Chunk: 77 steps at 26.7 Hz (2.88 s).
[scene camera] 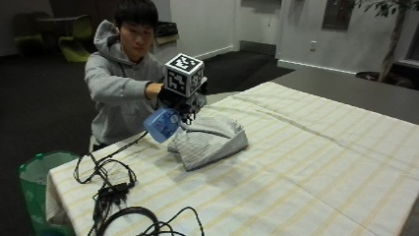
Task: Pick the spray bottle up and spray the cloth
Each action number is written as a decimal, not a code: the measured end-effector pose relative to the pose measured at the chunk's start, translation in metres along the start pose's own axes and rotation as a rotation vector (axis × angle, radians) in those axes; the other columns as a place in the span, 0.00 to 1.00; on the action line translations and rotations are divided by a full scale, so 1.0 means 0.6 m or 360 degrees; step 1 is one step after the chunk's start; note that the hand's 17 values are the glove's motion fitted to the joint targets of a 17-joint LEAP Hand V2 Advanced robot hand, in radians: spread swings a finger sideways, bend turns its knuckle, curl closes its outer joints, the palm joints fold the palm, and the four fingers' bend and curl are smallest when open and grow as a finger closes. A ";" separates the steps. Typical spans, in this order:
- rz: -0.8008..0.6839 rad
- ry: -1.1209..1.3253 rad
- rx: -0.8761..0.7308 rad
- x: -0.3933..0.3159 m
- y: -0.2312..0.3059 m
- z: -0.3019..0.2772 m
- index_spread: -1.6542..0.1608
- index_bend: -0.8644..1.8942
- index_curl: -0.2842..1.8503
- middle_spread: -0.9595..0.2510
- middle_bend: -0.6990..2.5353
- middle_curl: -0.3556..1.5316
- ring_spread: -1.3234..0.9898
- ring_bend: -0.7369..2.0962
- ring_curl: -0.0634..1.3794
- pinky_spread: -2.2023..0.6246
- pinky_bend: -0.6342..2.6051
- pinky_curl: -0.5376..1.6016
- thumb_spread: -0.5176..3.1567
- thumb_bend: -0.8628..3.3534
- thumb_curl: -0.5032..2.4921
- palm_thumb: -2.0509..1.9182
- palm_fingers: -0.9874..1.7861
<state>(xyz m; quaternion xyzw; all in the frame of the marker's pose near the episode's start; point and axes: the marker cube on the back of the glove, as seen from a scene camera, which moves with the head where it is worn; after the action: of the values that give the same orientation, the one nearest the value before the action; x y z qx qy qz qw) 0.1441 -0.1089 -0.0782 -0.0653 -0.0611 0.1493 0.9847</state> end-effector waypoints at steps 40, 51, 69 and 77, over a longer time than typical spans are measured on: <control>-0.0047 0.0108 -0.0233 -0.106 0.023 0.150 0.80 0.49 0.40 0.70 0.43 0.47 0.49 0.50 0.36 0.68 0.31 0.44 0.20 0.20 0.42 0.76 0.86; -0.0647 -0.1007 0.0497 -0.280 0.061 0.037 0.80 0.49 0.40 0.70 0.43 0.47 0.49 0.50 0.36 0.68 0.31 0.44 0.20 0.20 0.42 0.76 0.86; -0.1018 -0.1847 0.0440 -0.623 -0.045 0.209 0.81 0.49 0.40 0.70 0.42 0.47 0.50 0.50 0.36 0.68 0.31 0.44 0.20 0.20 0.42 0.76 0.86; -0.1161 -0.1576 0.0163 -0.665 -0.058 0.318 0.81 0.48 0.39 0.71 0.42 0.46 0.50 0.49 0.36 0.68 0.31 0.44 0.20 0.20 0.42 0.76 0.86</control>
<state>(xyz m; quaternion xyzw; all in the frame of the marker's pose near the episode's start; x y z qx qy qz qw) -0.2510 -0.2415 0.0743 0.0843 -0.5222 -0.1817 0.8290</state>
